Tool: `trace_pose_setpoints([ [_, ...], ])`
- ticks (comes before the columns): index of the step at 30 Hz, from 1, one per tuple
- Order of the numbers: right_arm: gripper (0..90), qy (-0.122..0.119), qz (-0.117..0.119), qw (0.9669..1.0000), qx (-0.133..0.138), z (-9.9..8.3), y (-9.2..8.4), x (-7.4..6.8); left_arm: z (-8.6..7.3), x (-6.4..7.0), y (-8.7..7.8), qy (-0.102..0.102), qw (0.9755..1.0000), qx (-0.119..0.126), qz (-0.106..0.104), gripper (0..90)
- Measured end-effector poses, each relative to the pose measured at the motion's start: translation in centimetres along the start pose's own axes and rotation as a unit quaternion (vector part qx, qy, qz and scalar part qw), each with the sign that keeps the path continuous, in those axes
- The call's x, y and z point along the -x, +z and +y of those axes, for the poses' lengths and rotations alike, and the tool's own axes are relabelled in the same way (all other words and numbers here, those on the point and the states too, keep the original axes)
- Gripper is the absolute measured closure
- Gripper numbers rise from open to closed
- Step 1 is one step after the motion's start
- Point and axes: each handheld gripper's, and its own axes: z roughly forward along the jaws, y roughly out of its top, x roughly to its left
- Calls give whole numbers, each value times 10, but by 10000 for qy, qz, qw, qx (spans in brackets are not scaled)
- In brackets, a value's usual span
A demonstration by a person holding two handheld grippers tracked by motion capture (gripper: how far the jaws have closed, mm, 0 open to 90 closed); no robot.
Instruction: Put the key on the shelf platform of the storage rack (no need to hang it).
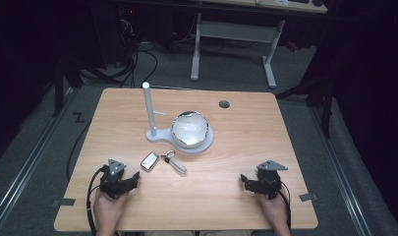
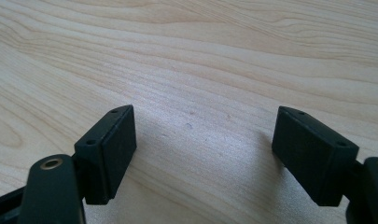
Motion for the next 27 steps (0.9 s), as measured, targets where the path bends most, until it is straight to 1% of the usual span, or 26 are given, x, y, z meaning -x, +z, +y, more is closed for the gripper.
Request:
trace_pose_setpoints([
  [10,222,-3,-1,10000,-2,0,0,0,0,0,0,9,10000,-4,-7,338],
  [12,222,-11,-1,10000,0,0,0,0,0,0,0,-21,10000,-24,5,333],
  [16,222,-12,-2,10000,0,0,0,0,0,0,0,7,10000,-82,-27,288],
  [17,222,-12,-2,10000,0,0,0,0,-1,0,0,92,9999,-90,-36,288],
  [19,222,-6,0,10000,-3,0,0,0,-2,0,0,91,9999,-126,-46,257],
  [25,222,-3,-1,10000,1,0,0,0,-3,1,-1,66,9999,-142,-26,250],
  [27,222,-4,-1,10000,1,0,0,0,-3,1,-1,87,9998,-150,-40,250],
])
